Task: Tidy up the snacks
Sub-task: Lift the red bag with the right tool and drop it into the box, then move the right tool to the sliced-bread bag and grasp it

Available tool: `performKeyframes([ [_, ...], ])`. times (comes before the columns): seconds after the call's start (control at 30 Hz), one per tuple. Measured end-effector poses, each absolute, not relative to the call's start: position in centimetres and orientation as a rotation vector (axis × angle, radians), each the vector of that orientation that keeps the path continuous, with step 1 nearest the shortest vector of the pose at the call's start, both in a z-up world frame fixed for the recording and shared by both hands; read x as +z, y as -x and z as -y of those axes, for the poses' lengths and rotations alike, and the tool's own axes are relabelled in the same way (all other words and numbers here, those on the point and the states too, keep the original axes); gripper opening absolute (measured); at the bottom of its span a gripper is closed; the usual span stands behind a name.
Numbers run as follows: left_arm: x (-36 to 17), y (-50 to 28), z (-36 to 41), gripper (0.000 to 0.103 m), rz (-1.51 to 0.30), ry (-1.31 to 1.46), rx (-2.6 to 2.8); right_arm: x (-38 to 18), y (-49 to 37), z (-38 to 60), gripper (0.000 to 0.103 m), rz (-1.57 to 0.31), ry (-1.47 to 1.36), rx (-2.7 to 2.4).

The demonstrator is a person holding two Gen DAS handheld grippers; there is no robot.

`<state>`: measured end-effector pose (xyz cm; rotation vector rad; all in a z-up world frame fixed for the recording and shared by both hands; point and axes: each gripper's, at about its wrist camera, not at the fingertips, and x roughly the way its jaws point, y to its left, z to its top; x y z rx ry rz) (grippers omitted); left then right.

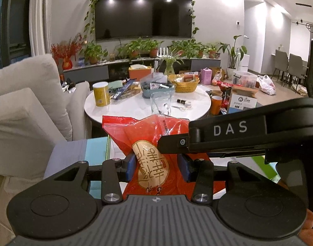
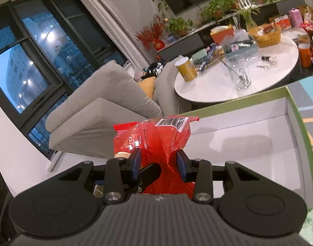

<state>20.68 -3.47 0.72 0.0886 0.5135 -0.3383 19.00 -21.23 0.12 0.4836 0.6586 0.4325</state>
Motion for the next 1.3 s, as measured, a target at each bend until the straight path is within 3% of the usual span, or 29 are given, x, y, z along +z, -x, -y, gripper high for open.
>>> performKeyframes([
  [0.67,-1.0,-21.3,3.1,0.041,-0.583,-0.090,-0.296,-1.6,-19.7,20.0,0.038,-0.741,-0.466,0.382],
  [1.07,0.0,-18.9,2.6,0.041,-0.548,-0.088,-0.297,0.2,-17.2,20.2,0.038,-0.703,-0.433,0.375],
  [1.3,0.3,-16.1,0.6,0.054,-0.537,-0.056,-0.268,0.3,-14.1,20.7,0.039,-0.708,-0.391,0.358],
])
